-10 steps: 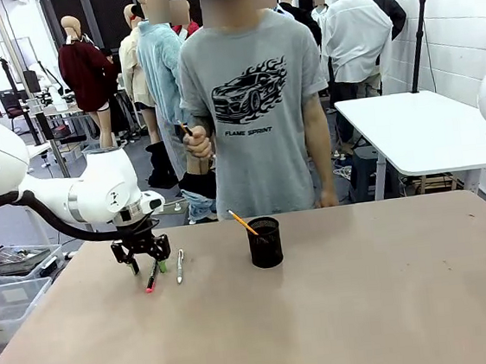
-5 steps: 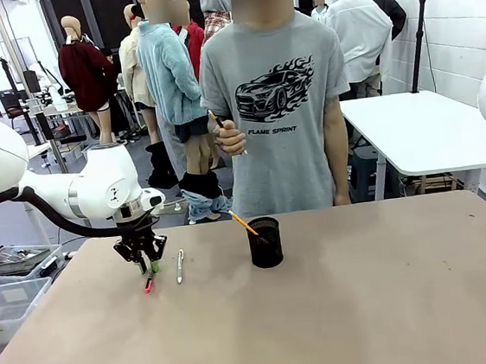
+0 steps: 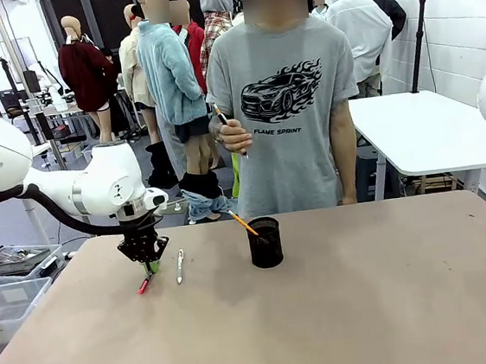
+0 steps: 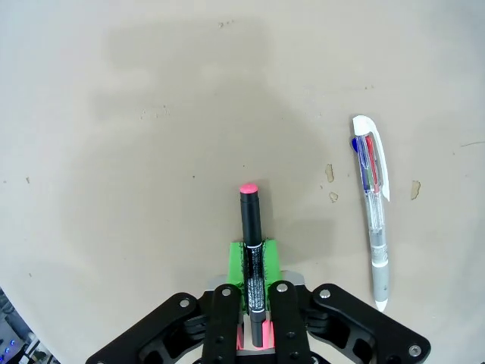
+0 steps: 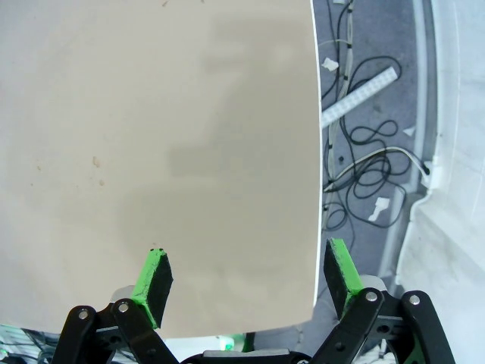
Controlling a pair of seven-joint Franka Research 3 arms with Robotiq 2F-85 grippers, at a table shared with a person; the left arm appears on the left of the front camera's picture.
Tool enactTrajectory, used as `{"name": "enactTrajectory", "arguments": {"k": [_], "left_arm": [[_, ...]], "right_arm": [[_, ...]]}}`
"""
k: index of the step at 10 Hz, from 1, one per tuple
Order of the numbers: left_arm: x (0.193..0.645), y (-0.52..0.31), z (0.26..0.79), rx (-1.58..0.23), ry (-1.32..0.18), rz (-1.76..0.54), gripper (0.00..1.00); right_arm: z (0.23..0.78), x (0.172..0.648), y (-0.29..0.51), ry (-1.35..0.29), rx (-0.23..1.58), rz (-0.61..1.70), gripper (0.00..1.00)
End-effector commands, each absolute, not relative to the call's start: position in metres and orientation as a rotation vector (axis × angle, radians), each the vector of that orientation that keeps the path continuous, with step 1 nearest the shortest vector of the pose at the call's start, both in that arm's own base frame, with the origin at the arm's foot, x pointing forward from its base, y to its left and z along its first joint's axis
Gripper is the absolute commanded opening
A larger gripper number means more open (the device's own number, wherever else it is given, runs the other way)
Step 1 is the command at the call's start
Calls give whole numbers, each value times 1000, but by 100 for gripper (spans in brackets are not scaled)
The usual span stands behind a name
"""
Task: Place the pens into the pen holder.
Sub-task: Pick up a writing instrument from the table and place it into the Pen holder.
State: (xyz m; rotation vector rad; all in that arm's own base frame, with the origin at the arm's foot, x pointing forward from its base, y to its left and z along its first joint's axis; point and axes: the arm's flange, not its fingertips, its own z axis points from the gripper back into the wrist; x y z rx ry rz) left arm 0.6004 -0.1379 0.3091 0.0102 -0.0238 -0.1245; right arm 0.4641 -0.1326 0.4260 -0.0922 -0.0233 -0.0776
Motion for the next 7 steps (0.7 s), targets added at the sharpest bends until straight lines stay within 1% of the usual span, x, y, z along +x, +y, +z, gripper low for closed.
{"name": "enactTrajectory", "arguments": {"k": [1,4,5,6,7], "left_arm": [[592,-135,291,-57,62,-183,0],[576,-121,358,-362,-105,-424,0],[573,-112,374,-525,-146,-592,0],[570,-109,378,-621,-182,-678,0],[569,-105,376,-652,-211,-751,0]], "right_arm": [[428,464,-132,-15,-96,-92,100],[428,464,-132,-15,-96,-92,100],[428,464,-132,-15,-96,-92,100],[428,464,-132,-15,-96,-92,100],[428,464,-132,-15,-96,-92,100]]}}
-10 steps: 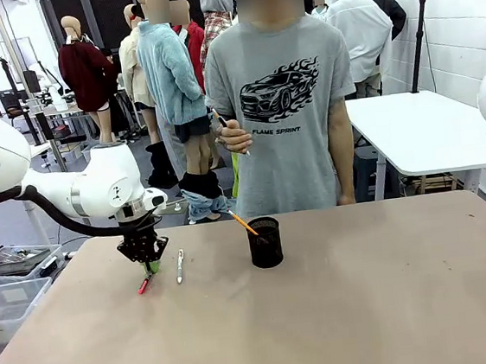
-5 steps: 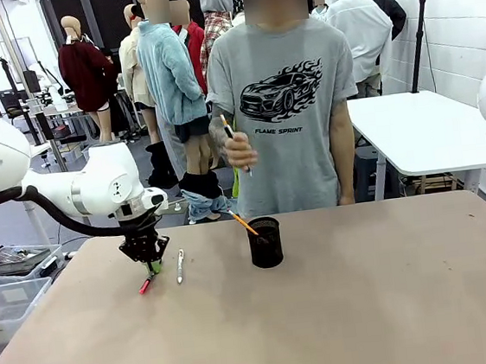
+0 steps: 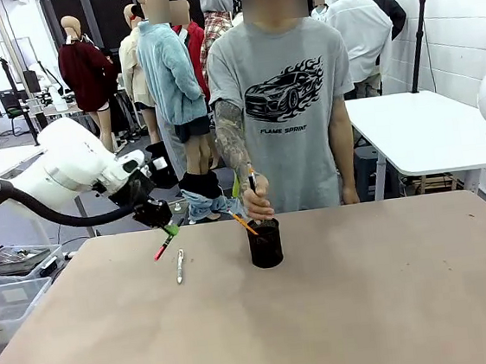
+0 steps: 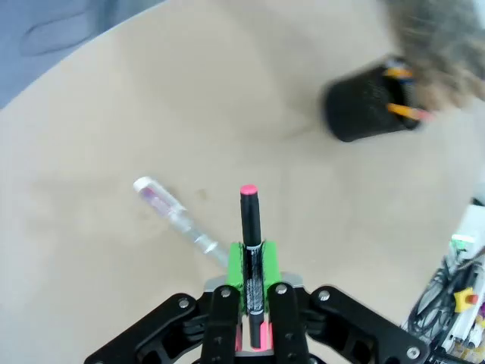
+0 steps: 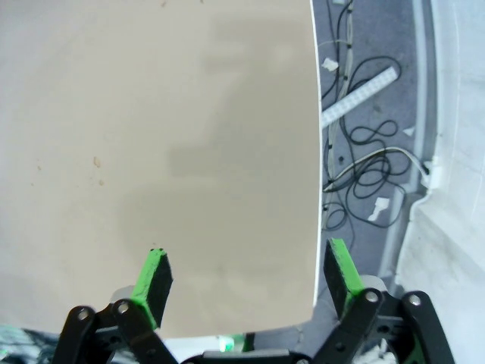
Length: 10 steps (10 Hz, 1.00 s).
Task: Place the pens into the pen holder.
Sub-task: Pick up a writing instrument from the table and place it into the Pen holder.
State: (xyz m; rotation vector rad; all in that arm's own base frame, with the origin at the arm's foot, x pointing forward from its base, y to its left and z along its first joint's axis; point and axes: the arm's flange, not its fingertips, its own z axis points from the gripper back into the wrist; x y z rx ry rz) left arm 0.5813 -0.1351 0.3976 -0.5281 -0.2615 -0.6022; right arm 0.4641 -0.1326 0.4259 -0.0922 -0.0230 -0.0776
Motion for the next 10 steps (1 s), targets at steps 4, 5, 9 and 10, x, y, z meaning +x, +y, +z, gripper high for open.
{"name": "enactTrajectory", "arguments": {"k": [4,5,9,10], "left_arm": [[520,-16,404,-930,-470,-1026,0],[502,13,411,-946,-562,-1009,0],[485,40,418,-1027,-766,-866,0],[496,22,423,-1062,-774,-861,0]], "right_arm": [[428,464,-132,-15,-96,-92,100],[428,464,-132,-15,-96,-92,100],[428,464,-132,-15,-96,-92,100],[428,464,-132,-15,-96,-92,100]]}}
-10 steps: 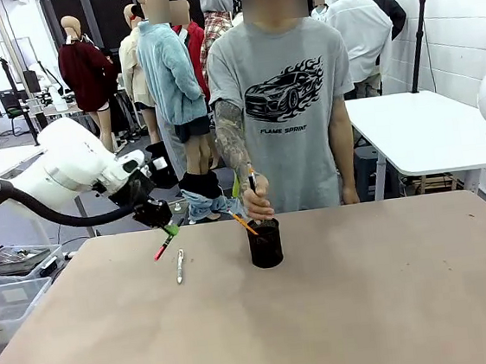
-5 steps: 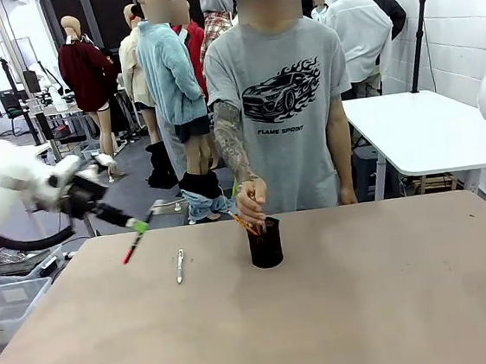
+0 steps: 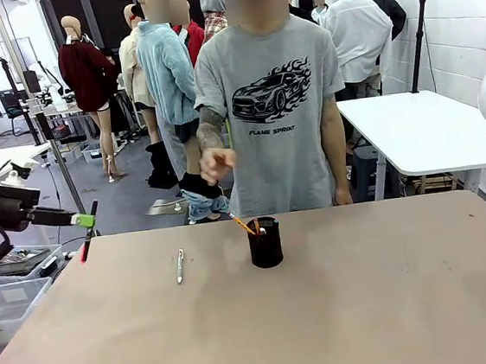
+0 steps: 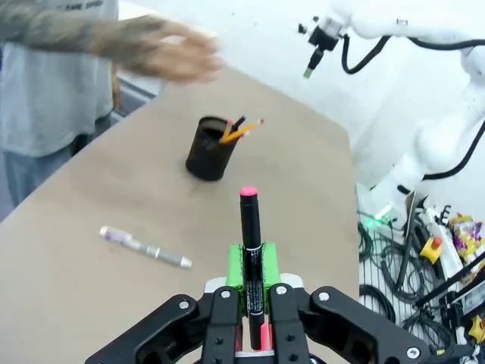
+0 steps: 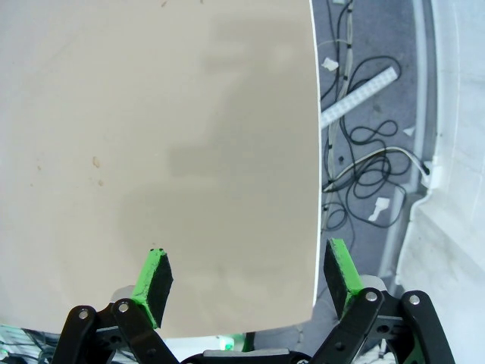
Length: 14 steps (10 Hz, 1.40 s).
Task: Place the pens into the pen holder.
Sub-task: Pick up a writing instrument from the table and place it into the Pen holder.
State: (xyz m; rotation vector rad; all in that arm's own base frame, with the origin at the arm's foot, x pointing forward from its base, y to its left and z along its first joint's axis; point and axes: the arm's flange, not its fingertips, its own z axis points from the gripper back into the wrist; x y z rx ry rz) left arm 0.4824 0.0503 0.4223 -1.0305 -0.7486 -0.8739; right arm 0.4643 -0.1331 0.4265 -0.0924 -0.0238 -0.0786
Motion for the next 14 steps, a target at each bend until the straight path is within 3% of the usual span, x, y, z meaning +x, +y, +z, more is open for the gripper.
{"name": "enactTrajectory", "arguments": {"k": [1,5,6,7,8,9,14], "left_arm": [[512,-6,431,-1061,-762,-860,0],[562,-111,469,-1161,-687,-996,0],[569,-139,468,-866,-624,-807,0],[541,-107,463,-1131,-714,-994,0],[556,-127,468,-1052,-697,-941,0],[549,-111,467,-1097,-819,-945,0],[615,-165,428,-1280,-837,-1112,0]], "right_arm": [[428,464,-132,-15,-96,-92,100],[428,464,-132,-15,-96,-92,100],[428,464,-132,-15,-96,-92,100],[428,464,-132,-15,-96,-92,100],[428,464,-132,-15,-96,-92,100],[428,464,-132,-15,-96,-92,100],[428,464,-132,-15,-96,-92,100]]}}
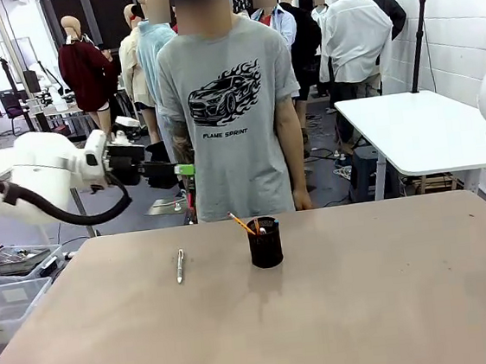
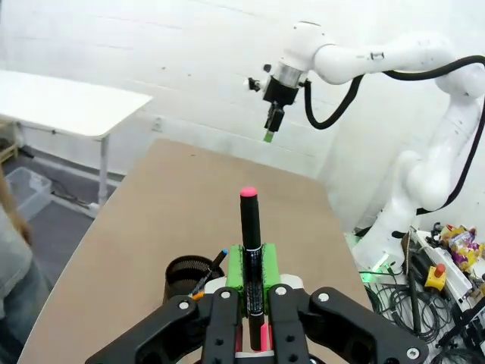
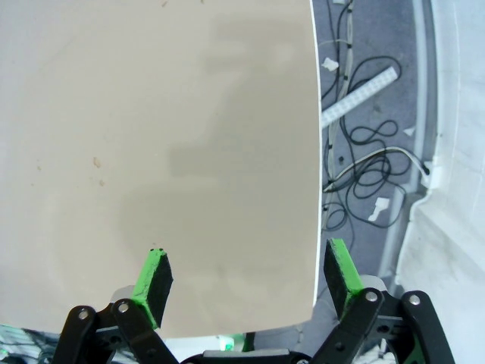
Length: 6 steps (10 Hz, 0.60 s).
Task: Place the pens into the pen holder.
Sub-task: Pick up a writing instrument from the table and place it into the Pen holder.
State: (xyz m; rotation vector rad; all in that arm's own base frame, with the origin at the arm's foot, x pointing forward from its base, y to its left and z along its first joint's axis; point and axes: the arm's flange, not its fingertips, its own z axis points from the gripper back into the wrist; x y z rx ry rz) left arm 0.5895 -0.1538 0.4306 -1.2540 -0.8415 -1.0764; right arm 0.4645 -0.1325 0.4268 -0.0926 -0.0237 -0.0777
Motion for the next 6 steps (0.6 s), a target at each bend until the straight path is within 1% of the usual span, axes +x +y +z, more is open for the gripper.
{"name": "enactTrajectory", "arguments": {"k": [1,3,5,6], "left_arm": [[626,-185,422,-1342,-843,-1099,0],[641,-214,413,-1353,-834,-1151,0],[656,-229,400,-1410,-819,-1204,0],[663,-239,392,-1440,-822,-1190,0]], "right_arm": [[428,464,-132,-15,-96,-92,100],[428,464,-132,-15,-96,-92,100],[428,464,-132,-15,-96,-92,100],[428,464,-132,-15,-96,-92,100]]}}
